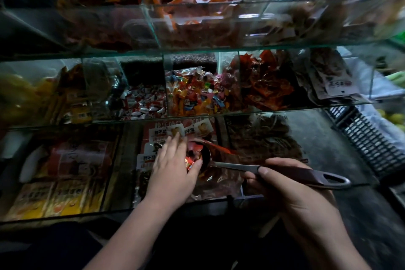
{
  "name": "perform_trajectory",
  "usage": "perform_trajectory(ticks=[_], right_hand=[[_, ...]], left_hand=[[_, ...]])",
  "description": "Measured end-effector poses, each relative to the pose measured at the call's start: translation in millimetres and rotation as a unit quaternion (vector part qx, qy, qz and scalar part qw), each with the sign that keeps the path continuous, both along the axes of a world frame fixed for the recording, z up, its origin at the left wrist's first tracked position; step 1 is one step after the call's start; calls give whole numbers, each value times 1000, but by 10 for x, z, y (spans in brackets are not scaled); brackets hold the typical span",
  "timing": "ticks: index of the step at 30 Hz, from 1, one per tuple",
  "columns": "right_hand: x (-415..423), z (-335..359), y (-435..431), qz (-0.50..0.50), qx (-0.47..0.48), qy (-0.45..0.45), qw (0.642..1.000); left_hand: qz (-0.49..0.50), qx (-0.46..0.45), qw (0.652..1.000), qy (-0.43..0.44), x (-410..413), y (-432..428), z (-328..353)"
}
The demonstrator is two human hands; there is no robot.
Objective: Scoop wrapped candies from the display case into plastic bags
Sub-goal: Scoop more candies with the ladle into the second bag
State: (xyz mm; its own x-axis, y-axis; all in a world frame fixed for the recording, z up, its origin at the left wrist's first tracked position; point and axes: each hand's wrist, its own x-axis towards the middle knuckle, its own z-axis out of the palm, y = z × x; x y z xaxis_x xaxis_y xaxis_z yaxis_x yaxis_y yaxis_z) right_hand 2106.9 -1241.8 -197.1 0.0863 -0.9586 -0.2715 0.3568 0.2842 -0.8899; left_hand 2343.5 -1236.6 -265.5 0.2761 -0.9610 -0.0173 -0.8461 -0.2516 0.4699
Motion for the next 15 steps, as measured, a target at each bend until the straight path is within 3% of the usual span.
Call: perform_trajectory(ticks=[4, 10, 15], right_hand=[[-128, 185, 102, -18, -17, -6, 1000], [-148, 418, 159, -24, -35, -30, 999], [23, 484, -21, -38, -8, -99, 994]], left_hand=[[-19, -15, 1000, 0, -29, -48, 43], [-70, -115, 991, 8, -92, -75, 196], [-88, -161, 983, -19, 34, -363, 429]])
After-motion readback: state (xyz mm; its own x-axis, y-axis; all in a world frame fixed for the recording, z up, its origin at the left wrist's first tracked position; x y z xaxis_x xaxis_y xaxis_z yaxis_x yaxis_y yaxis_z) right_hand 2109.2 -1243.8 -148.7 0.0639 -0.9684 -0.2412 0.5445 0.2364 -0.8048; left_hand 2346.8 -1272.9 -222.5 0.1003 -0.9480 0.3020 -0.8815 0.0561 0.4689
